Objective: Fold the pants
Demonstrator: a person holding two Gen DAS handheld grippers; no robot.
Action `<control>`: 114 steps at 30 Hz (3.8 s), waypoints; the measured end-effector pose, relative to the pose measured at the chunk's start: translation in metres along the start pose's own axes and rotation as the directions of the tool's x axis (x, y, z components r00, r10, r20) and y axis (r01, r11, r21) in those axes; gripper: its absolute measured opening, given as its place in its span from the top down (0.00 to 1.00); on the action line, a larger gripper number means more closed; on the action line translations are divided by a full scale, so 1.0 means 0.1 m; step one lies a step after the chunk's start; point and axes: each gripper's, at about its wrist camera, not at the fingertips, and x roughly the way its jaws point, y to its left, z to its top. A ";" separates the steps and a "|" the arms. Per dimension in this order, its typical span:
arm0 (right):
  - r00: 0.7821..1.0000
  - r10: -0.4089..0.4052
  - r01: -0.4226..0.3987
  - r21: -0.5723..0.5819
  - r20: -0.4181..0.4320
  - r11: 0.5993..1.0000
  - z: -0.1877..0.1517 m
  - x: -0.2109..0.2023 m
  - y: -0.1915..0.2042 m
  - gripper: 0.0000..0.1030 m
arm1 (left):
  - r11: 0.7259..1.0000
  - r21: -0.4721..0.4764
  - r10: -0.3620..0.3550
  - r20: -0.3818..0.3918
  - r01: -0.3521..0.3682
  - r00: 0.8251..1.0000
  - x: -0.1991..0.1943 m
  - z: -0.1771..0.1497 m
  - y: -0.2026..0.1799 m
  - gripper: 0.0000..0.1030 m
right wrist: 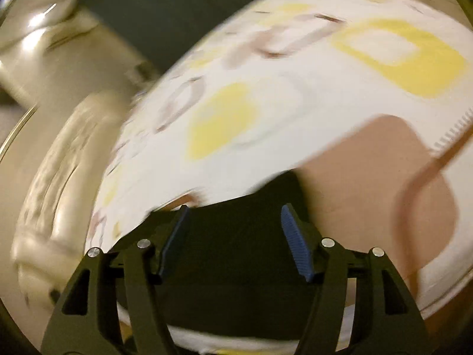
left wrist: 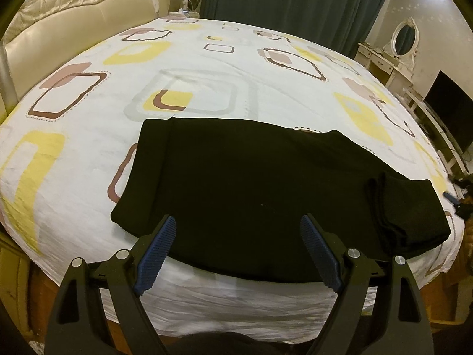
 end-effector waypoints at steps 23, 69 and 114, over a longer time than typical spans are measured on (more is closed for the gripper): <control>0.955 0.248 -0.205 0.243 -0.161 0.948 -0.33 0.40 -0.77 0.60 | 1.000 -0.007 -0.010 -0.010 0.010 1.000 0.01 -0.02 0.02 0.18; 0.938 0.247 -0.241 0.055 -0.243 0.969 -0.99 0.38 0.00 0.51 | 0.887 -0.375 -0.312 -0.059 0.268 0.948 0.43 0.36 1.72 0.21; 0.936 0.304 -0.305 0.023 -0.176 0.952 -1.05 0.37 0.08 0.21 | 0.986 0.036 -0.159 -0.062 0.162 0.985 -0.18 0.93 -0.27 0.87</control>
